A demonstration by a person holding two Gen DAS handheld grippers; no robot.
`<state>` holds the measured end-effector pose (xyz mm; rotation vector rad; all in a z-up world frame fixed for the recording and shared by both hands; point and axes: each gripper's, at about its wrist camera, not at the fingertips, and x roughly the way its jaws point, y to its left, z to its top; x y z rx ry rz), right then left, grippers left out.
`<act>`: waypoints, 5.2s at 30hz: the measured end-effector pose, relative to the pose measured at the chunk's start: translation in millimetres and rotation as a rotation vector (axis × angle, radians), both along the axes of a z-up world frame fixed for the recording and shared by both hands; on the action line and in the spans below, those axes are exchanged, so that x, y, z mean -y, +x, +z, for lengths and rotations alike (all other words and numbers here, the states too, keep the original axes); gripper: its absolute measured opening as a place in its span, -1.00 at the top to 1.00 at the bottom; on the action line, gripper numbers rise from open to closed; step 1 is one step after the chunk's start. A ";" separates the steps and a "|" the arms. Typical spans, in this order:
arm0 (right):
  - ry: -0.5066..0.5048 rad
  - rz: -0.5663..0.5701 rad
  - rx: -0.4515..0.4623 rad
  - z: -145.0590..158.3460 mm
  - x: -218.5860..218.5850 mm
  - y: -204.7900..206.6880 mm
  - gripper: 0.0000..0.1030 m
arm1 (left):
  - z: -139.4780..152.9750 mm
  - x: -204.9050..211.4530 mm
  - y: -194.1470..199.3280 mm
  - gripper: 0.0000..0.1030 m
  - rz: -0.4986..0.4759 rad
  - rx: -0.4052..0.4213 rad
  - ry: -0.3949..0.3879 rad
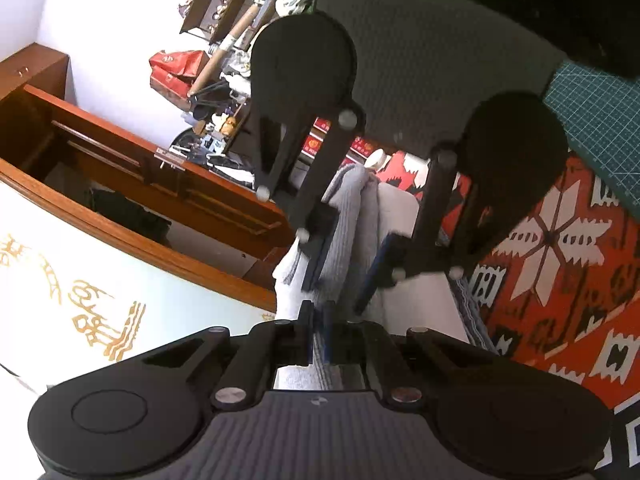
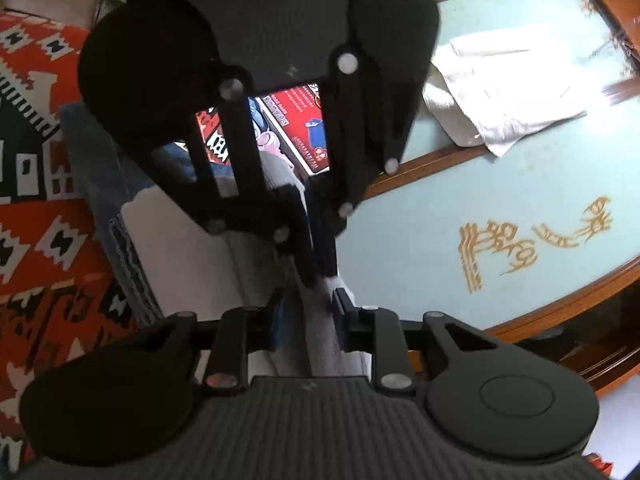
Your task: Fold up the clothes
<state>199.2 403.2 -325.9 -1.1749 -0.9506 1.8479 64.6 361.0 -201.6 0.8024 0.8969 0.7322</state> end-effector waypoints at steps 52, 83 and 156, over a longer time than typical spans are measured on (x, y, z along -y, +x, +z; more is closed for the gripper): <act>0.123 -0.215 0.148 -55.1 -10.9 107.5 0.88 | -29.8 8.3 -31.0 0.80 -0.060 -0.111 0.063; 0.054 -0.080 0.069 -40.4 76.0 99.3 0.91 | -17.5 43.7 -67.6 0.83 -0.056 -0.141 -0.015; 0.124 -0.228 0.098 -56.9 -15.8 111.3 0.80 | -45.0 20.8 -45.7 0.82 -0.040 -0.161 0.020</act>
